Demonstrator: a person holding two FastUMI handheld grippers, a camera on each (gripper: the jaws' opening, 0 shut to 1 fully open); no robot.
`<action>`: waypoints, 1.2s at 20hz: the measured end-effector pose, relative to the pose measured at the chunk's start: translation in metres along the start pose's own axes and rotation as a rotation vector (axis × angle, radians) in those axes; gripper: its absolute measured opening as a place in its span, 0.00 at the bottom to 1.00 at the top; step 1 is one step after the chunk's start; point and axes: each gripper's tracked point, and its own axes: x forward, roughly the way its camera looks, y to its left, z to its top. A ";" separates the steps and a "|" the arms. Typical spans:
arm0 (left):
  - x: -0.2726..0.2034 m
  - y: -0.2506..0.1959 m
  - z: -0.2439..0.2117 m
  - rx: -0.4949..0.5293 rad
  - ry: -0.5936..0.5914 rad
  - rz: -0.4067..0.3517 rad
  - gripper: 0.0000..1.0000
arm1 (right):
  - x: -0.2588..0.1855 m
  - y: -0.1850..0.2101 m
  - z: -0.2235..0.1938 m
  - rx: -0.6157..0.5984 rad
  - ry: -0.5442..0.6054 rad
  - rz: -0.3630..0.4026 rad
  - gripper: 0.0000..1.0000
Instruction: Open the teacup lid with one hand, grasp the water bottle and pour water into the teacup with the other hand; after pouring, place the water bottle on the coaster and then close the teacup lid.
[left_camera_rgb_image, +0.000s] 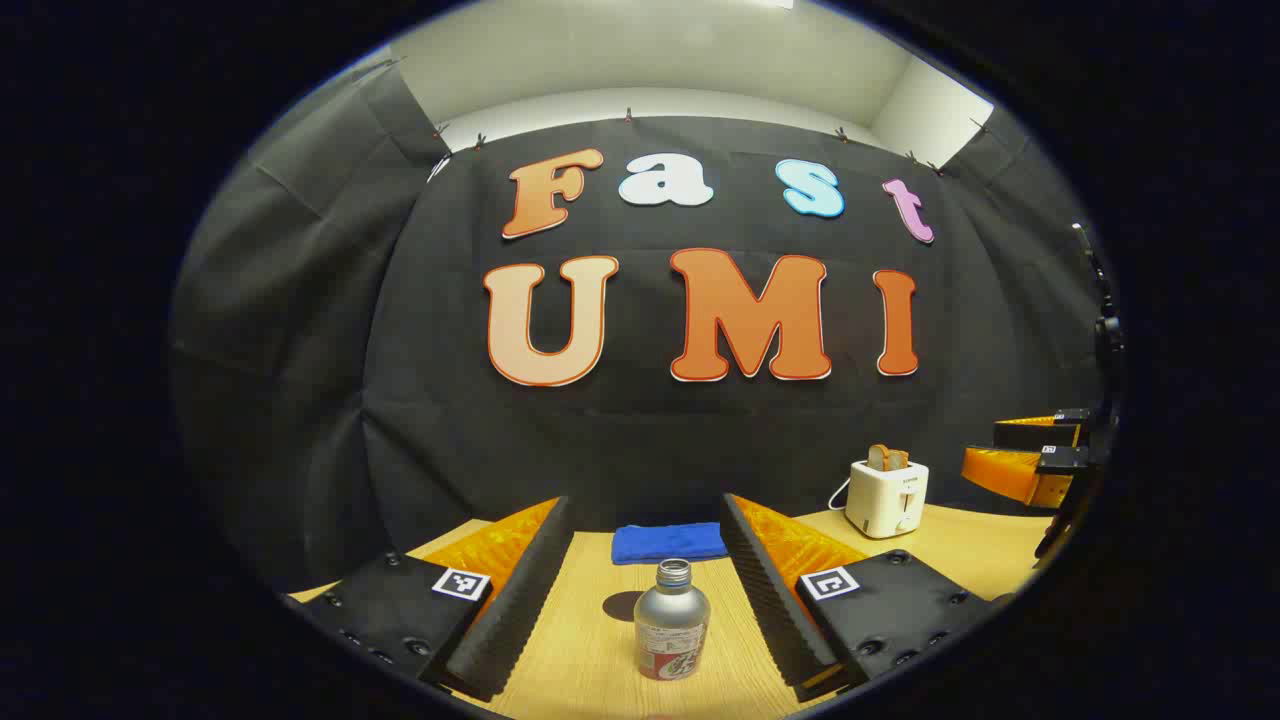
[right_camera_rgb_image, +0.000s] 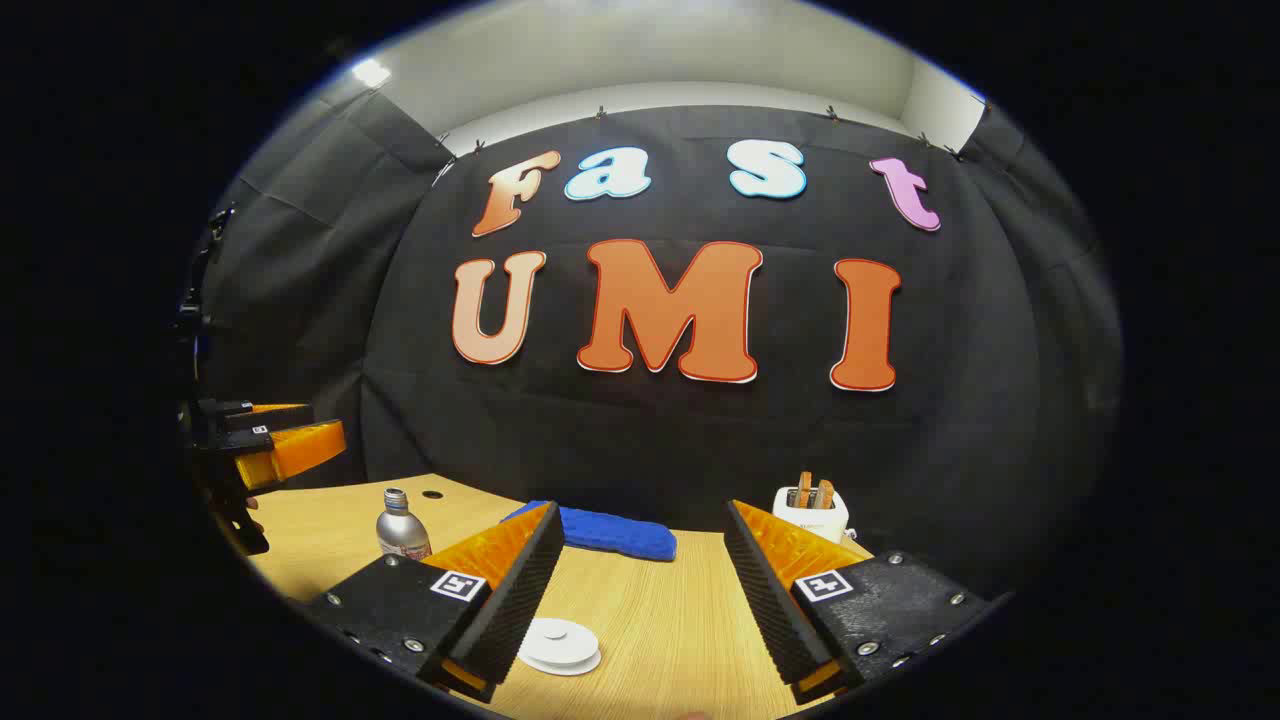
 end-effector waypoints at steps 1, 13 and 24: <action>-0.001 0.002 -0.003 0.010 0.004 0.010 1.00 | 0.002 0.003 -0.010 -0.005 0.024 0.003 0.96; -0.001 0.009 -0.021 0.024 0.048 0.040 1.00 | -0.001 0.016 -0.016 0.017 0.034 0.044 0.95; 0.002 0.002 -0.034 0.060 0.060 0.025 1.00 | 0.009 0.037 -0.051 0.053 0.103 0.105 0.96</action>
